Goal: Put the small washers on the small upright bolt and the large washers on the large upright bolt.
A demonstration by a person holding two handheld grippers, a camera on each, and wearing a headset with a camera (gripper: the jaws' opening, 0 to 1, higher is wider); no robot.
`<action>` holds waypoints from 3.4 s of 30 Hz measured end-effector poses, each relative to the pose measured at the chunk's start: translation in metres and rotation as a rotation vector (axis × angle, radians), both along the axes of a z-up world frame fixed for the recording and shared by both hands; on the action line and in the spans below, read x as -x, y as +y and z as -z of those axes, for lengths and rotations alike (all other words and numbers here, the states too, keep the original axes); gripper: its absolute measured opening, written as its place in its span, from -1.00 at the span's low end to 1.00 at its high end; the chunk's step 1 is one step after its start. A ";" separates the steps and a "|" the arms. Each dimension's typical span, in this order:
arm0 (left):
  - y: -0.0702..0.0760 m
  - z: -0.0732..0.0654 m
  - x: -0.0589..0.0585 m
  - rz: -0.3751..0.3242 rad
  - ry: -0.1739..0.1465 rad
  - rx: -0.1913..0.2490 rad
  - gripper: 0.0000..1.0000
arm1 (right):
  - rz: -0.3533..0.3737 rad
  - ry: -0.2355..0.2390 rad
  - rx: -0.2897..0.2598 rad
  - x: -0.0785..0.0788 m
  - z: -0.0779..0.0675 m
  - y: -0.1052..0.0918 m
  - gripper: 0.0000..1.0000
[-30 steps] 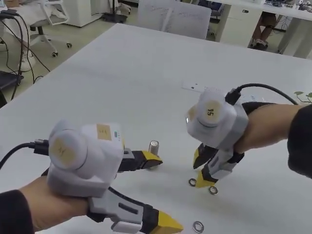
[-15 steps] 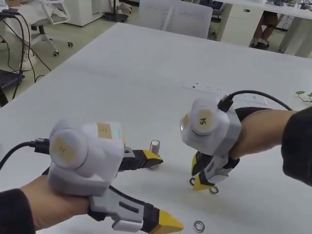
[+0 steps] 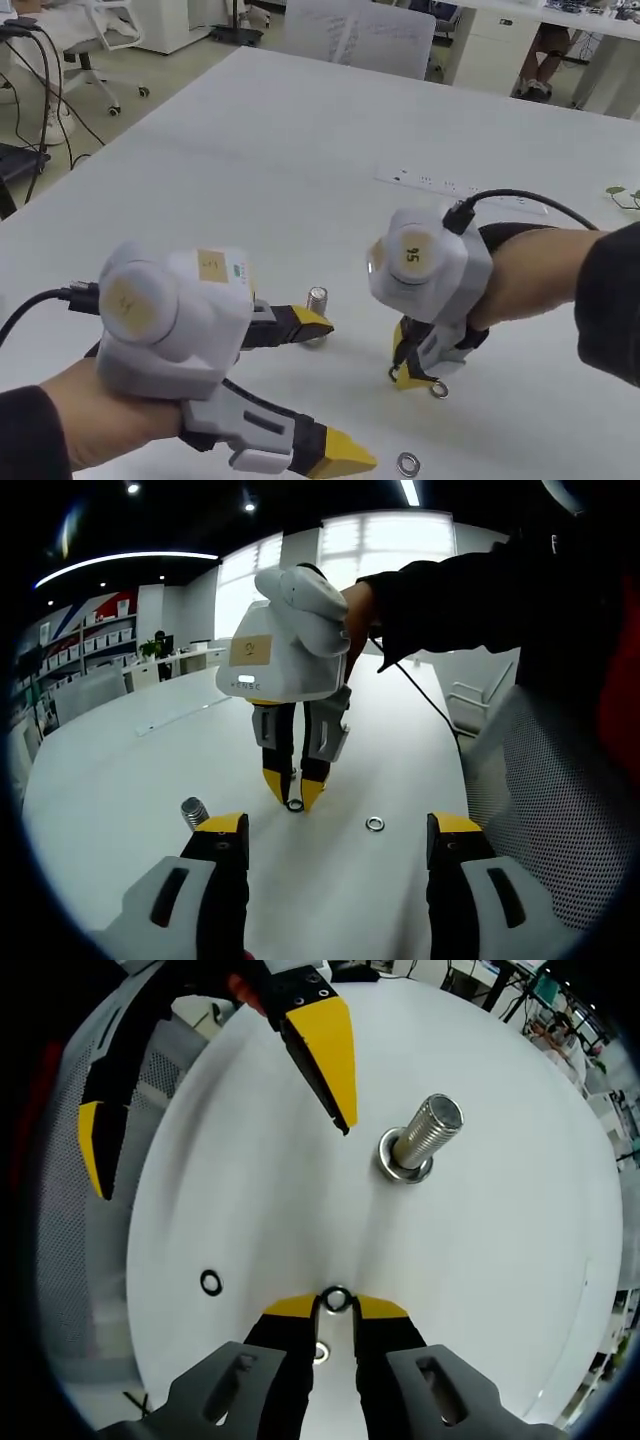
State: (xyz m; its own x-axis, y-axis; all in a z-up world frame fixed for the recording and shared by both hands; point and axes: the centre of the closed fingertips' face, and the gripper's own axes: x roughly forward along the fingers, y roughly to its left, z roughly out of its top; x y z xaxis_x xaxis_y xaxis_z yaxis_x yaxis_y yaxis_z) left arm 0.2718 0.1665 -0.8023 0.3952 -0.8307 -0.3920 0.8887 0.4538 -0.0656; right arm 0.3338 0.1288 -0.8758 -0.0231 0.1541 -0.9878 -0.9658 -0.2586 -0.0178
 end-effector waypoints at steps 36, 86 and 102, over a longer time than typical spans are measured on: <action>-0.001 -0.001 0.000 0.000 -0.004 0.001 0.44 | 0.034 -0.001 -0.041 -0.002 -0.021 0.003 -0.73; -0.001 0.001 0.002 0.003 0.003 -0.003 0.43 | 0.155 -0.074 -0.105 -0.032 -0.071 -0.041 -0.73; 0.001 0.003 0.002 -0.004 0.010 -0.006 0.42 | 0.150 -0.052 -0.106 -0.033 -0.060 -0.040 -0.73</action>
